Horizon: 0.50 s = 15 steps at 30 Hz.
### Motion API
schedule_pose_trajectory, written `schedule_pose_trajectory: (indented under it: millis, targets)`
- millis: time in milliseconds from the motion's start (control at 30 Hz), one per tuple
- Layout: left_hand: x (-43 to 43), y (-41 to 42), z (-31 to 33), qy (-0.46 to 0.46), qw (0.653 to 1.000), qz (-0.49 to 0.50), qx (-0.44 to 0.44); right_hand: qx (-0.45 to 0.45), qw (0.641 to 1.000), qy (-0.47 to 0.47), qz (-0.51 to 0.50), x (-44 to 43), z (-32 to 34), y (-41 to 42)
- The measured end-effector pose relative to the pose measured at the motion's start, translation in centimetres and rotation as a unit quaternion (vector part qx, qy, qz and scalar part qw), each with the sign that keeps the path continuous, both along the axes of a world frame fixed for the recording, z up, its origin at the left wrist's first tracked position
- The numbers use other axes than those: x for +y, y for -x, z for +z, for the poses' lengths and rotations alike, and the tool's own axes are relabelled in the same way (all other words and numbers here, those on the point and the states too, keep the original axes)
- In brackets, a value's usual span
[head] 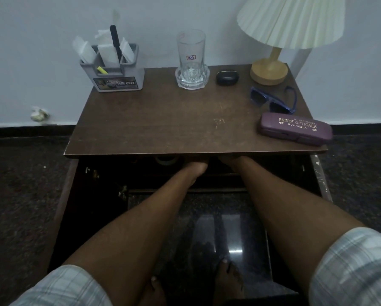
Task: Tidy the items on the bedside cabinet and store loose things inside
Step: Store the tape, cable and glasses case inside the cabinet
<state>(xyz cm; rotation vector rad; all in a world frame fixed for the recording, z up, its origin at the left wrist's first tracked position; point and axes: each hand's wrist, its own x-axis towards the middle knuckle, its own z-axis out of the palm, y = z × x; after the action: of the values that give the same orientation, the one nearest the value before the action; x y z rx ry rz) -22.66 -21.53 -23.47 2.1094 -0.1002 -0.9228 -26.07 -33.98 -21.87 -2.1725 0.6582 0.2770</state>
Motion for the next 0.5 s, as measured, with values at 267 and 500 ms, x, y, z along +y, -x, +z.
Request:
schedule_pose_trajectory:
  millis: [267, 500]
  targets:
    - [1.0, 1.0, 2.9, -0.004, 0.996, -0.023, -0.090, -0.017, 0.999, -0.025, 0.033, 1.8, 2.2, 2.3]
    - [3.3, 3.6, 6.4, 0.022, 0.996, -0.014, -0.087, 0.088, 0.989, 0.094, 0.070, 2.2, 5.0, 5.6]
